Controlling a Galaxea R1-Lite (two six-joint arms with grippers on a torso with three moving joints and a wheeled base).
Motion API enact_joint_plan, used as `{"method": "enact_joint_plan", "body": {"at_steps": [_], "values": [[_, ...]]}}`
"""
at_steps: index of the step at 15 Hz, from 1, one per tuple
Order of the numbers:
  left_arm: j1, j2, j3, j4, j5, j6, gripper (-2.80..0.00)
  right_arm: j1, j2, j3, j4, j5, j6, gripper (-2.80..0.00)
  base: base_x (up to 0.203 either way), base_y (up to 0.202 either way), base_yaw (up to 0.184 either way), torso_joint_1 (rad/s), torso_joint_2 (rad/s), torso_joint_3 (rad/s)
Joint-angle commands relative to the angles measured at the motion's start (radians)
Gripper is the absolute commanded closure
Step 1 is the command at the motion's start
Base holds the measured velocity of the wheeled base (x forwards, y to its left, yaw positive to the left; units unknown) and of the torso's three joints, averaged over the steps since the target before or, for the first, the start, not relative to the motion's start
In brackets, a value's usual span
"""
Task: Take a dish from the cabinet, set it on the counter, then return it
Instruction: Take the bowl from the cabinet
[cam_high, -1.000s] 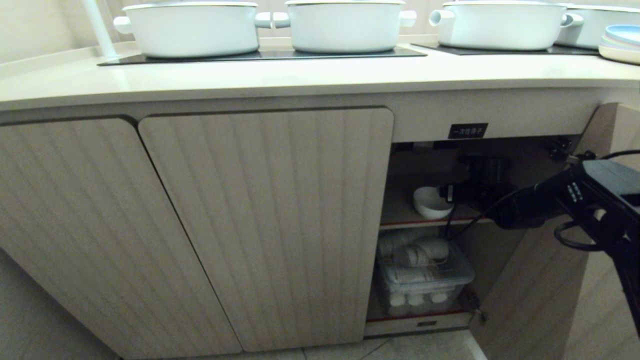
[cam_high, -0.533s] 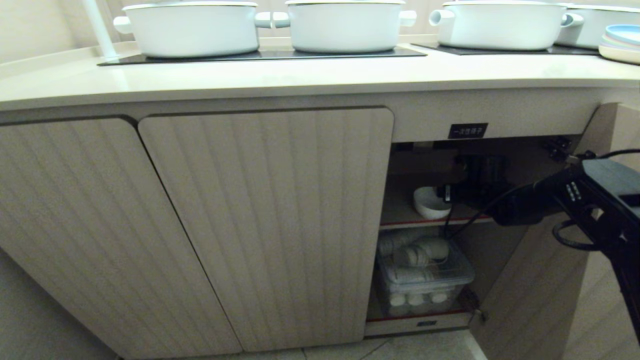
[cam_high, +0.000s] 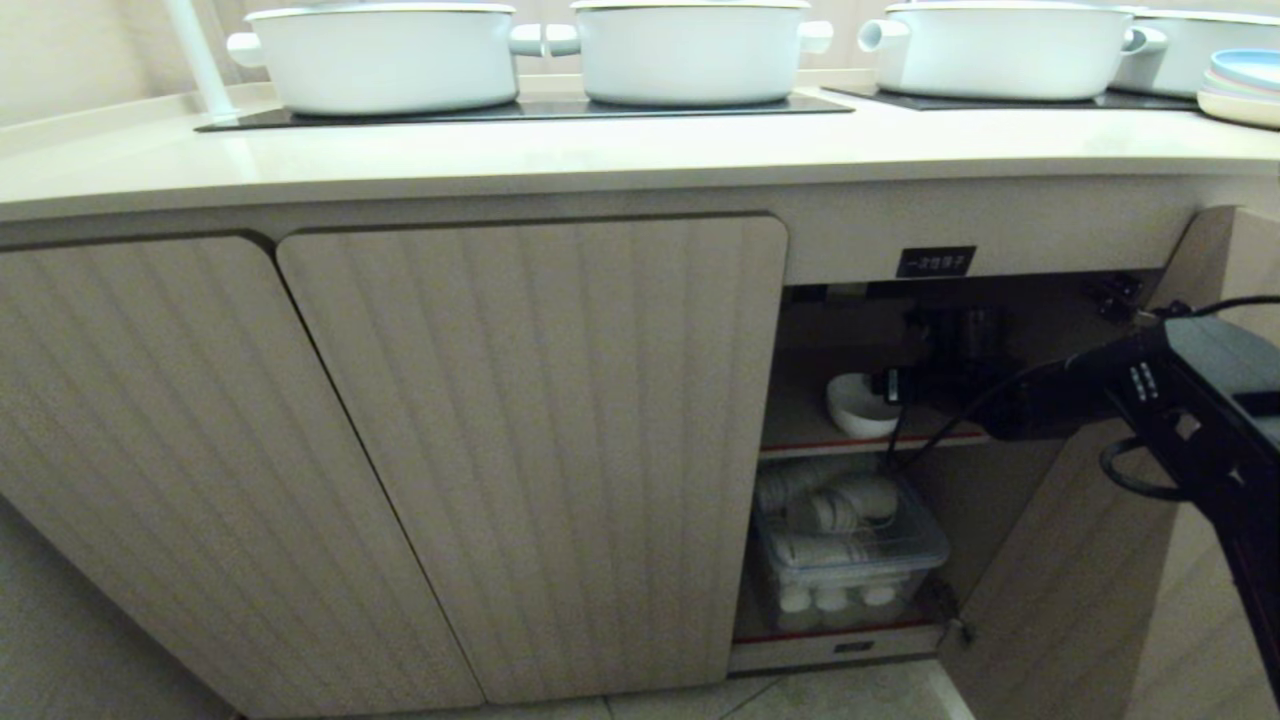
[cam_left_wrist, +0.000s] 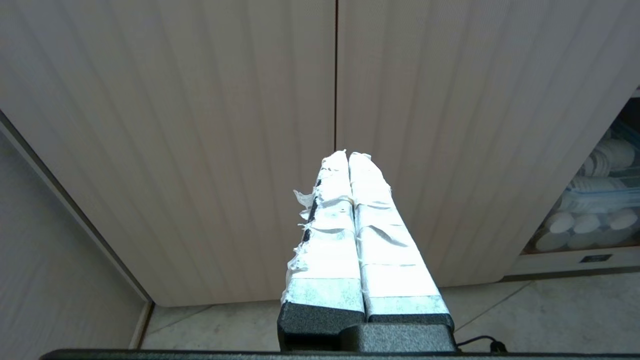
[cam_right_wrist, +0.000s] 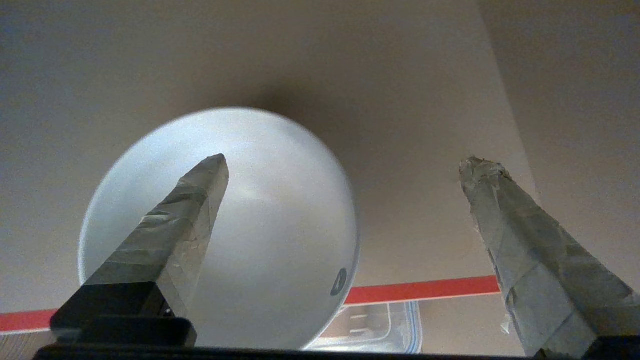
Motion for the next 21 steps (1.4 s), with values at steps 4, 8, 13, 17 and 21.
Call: {"method": "enact_joint_plan", "body": {"at_steps": [4, 8, 13, 17, 21], "values": [[0.000, 0.000, 0.000, 0.000, 0.000, 0.000, 0.00, 0.002, 0.012, -0.031, 0.039, 0.002, 0.000, -2.80, 0.000, 0.000, 0.000, 0.000, 0.00, 0.000], [0.000, 0.000, 0.000, 0.000, 0.000, 0.000, 0.00, 0.001, 0.021, -0.077, 0.100, 0.025, 0.000, -2.80, 0.000, 0.000, 0.000, 0.000, 0.00, 0.000], [0.001, 0.000, 0.000, 0.000, 0.000, 0.000, 0.00, 0.001, 0.032, -0.092, 0.140, 0.025, 0.002, -2.80, 0.000, 0.000, 0.000, 0.000, 0.00, 0.000], [0.000, 0.000, 0.000, 0.000, 0.000, 0.000, 0.00, 0.000, 0.048, -0.154, 0.215, 0.026, 0.006, -2.80, 0.000, 0.000, 0.000, 0.000, 0.00, 0.000], [0.000, 0.000, 0.000, 0.000, 0.000, 0.000, 0.00, 0.001, 0.056, -0.164, 0.253, 0.026, 0.006, -2.80, 0.000, 0.000, 0.000, 0.000, 0.00, 0.000]]}}
